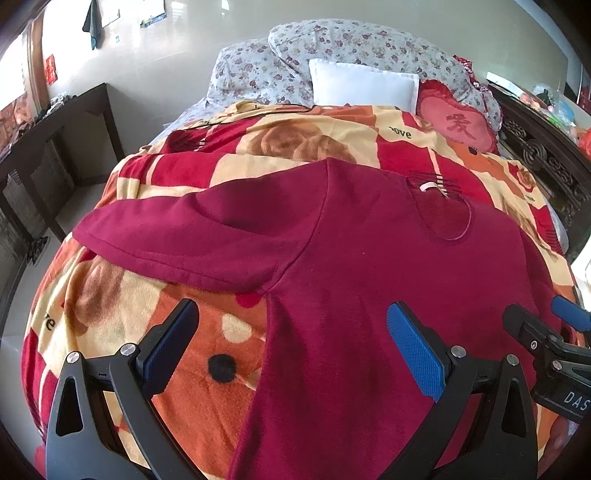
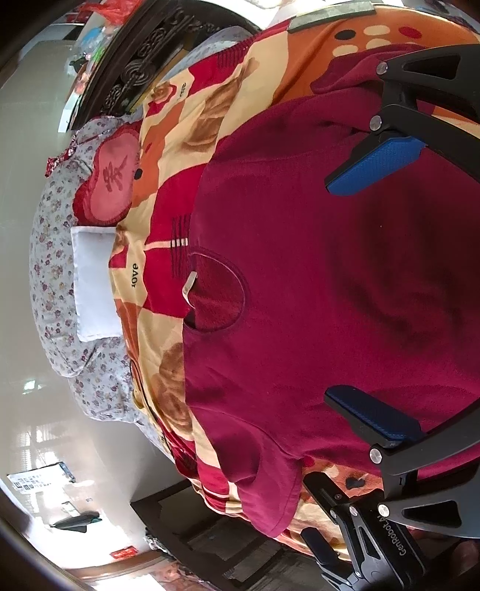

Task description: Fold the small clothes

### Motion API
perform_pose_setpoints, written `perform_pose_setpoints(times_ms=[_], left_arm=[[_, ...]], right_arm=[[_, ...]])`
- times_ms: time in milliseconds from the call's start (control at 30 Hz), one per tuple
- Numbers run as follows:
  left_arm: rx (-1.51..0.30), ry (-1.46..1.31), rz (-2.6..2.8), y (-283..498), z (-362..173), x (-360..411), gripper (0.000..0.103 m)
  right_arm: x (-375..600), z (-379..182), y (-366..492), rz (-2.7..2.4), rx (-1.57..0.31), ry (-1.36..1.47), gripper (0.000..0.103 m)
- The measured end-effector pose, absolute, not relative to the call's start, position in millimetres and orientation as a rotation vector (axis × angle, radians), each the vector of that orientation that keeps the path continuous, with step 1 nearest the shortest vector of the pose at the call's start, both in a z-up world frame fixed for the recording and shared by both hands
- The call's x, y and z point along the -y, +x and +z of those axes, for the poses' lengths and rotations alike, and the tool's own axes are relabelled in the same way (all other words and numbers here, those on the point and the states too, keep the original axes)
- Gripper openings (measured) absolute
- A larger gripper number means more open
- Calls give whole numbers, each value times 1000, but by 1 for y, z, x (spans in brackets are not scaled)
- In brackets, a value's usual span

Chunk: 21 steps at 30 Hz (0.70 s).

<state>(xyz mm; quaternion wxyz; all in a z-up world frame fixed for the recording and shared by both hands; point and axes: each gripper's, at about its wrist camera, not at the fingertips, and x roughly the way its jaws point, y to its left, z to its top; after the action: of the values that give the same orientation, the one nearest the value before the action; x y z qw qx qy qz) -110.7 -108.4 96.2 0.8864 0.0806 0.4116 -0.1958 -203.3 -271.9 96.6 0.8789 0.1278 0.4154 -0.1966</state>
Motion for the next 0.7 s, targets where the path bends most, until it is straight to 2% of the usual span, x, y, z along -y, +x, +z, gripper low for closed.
perform_pose_setpoints(times_ms=[700], left_arm=[[-923,106,-385,-88,87,86,102]], right_arm=[[262,85,-185,-380,-898,259,102]])
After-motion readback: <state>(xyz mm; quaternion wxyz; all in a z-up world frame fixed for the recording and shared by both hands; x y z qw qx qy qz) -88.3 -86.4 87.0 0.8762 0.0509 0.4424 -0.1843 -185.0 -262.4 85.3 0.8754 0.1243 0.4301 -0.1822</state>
